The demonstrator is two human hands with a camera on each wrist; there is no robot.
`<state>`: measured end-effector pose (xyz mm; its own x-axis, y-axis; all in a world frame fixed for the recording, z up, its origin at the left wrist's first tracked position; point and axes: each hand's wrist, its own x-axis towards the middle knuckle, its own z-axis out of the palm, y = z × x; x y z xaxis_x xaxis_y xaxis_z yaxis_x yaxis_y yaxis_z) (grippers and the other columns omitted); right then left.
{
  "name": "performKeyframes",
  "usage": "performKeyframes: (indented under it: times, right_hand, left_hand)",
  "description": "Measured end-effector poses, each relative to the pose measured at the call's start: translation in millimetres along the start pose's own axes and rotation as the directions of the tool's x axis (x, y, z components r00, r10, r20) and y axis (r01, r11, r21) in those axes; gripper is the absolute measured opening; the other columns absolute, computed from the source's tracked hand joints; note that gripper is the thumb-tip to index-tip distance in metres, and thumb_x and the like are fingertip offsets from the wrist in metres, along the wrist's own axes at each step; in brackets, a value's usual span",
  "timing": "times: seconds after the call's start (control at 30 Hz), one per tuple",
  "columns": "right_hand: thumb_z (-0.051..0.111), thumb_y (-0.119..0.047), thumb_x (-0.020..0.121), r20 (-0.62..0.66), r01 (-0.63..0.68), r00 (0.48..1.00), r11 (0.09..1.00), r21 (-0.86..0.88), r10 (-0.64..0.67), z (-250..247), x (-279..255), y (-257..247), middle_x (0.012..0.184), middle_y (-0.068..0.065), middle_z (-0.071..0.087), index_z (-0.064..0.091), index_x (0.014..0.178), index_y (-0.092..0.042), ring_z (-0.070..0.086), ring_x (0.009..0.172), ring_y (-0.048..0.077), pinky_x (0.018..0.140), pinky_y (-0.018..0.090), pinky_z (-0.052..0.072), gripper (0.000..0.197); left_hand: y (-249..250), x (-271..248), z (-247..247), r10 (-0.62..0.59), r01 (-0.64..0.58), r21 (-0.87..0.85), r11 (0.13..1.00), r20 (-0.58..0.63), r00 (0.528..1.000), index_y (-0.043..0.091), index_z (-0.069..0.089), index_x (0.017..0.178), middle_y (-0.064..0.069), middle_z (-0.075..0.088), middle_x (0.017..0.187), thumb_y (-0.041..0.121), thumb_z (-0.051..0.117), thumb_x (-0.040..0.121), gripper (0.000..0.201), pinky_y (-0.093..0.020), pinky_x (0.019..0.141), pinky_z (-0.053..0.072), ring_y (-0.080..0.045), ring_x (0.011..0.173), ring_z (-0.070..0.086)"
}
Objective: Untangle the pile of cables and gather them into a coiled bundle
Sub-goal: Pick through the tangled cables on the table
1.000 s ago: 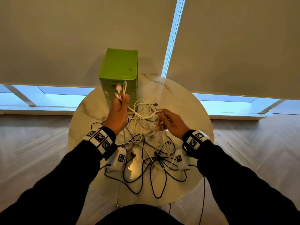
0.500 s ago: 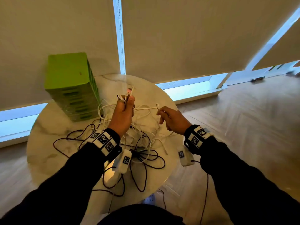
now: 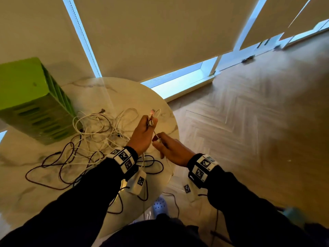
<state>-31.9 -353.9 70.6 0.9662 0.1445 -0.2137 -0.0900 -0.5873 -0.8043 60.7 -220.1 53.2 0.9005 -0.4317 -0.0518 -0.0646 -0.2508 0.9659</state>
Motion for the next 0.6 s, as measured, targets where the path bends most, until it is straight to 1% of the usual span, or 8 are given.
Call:
performKeyframes:
  times: [0.1, 0.17, 0.23, 0.3, 0.37, 0.43, 0.53, 0.6]
  right_hand:
    - [0.031, -0.041, 0.108, -0.186, -0.056, 0.981, 0.998, -0.021, 0.052, -11, 0, 18, 0.075, -0.005, 0.056, 0.051, 0.098, -0.019, 0.056, 0.067, 0.014, 0.069, 0.035, 0.05, 0.031]
    - [0.033, -0.038, 0.108, -0.203, -0.172, 0.968, 0.979, -0.108, 0.148, -25, -3, 44, 0.074, -0.004, 0.057, 0.053, 0.093, -0.022, 0.059, 0.068, 0.018, 0.066, 0.03, 0.047, 0.03]
    - [0.04, -0.029, 0.107, -0.071, -0.358, 0.934, 0.902, -0.24, 0.351, -33, -5, 73, 0.086, -0.004, 0.062, 0.058, 0.103, -0.018, 0.065, 0.087, 0.024, 0.067, 0.021, 0.045, 0.022]
    - [0.052, -0.03, 0.102, 0.041, -0.485, 0.848, 0.805, -0.342, 0.528, -33, -5, 86, 0.124, 0.007, 0.06, 0.05, 0.135, -0.015, 0.058, 0.118, 0.027, 0.087, 0.022, 0.048, 0.036]
    - [0.064, -0.033, 0.093, 0.054, -0.39, 0.899, 0.851, -0.352, 0.435, -26, 5, 78, 0.16, 0.012, 0.026, 0.019, 0.156, -0.017, 0.03, 0.146, 0.028, 0.116, 0.038, 0.033, 0.079]
    - [0.068, -0.033, 0.089, 0.021, -0.194, 0.977, 0.932, -0.307, 0.211, -15, 21, 47, 0.167, 0.006, 0.01, 0.008, 0.159, -0.021, 0.014, 0.153, 0.025, 0.123, 0.046, 0.019, 0.093]
    - [0.061, -0.035, 0.096, 0.085, 0.032, 0.996, 0.976, -0.214, -0.014, 6, 44, 2, 0.157, 0.005, 0.04, 0.017, 0.158, -0.02, 0.036, 0.144, 0.021, 0.12, 0.043, 0.026, 0.077]
    - [0.054, -0.034, 0.102, 0.077, 0.055, 0.996, 0.994, -0.089, -0.048, 16, 52, -18, 0.12, 0.007, 0.067, 0.029, 0.151, -0.014, 0.061, 0.113, 0.02, 0.1, 0.038, 0.047, 0.059]
  left_hand:
    - [2, 4, -11, -0.045, 0.037, -0.108, 0.993, -0.073, 0.996, 0.018, 0.051, 0.097, 0.005, 0.042, 0.072, 0.042, 0.036, 0.108, 0.03, -0.026, 0.06, 0.039, -0.004, 0.058, 0.039]
    - [7, 6, -24, -0.066, 0.037, -0.248, 0.968, -0.11, 0.992, 0.015, 0.052, 0.099, 0.005, 0.039, 0.071, 0.037, 0.033, 0.109, 0.031, -0.019, 0.054, 0.036, -0.002, 0.055, 0.036]
    - [11, 6, -37, -0.077, 0.032, -0.378, 0.925, -0.105, 0.992, 0.014, 0.051, 0.096, 0.006, 0.036, 0.067, 0.033, 0.03, 0.11, 0.032, -0.018, 0.05, 0.029, -0.004, 0.052, 0.03]
    - [11, 5, -46, -0.083, 0.054, -0.455, 0.889, -0.045, 0.996, 0.016, 0.05, 0.091, 0.009, 0.037, 0.062, 0.033, 0.03, 0.111, 0.033, -0.02, 0.05, 0.024, -0.007, 0.053, 0.028]
    - [9, 2, -51, -0.069, 0.064, -0.458, 0.887, 0.006, 0.998, 0.018, 0.05, 0.089, 0.009, 0.04, 0.061, 0.032, 0.03, 0.111, 0.033, -0.024, 0.053, 0.022, -0.01, 0.056, 0.029]
    - [5, 0, -53, -0.048, 0.058, -0.425, 0.904, 0.035, 0.998, 0.02, 0.05, 0.089, 0.008, 0.043, 0.063, 0.034, 0.029, 0.111, 0.033, -0.026, 0.055, 0.022, -0.01, 0.058, 0.032]
    - [3, -4, -56, -0.033, 0.037, -0.357, 0.933, 0.018, 0.999, 0.022, 0.05, 0.088, 0.006, 0.046, 0.066, 0.037, 0.03, 0.11, 0.034, -0.026, 0.057, 0.027, -0.01, 0.06, 0.036]
    - [6, -7, -62, -0.02, 0.011, -0.265, 0.964, -0.031, 0.999, 0.021, 0.05, 0.091, 0.006, 0.05, 0.072, 0.039, 0.029, 0.11, 0.034, -0.024, 0.059, 0.032, -0.008, 0.063, 0.039]
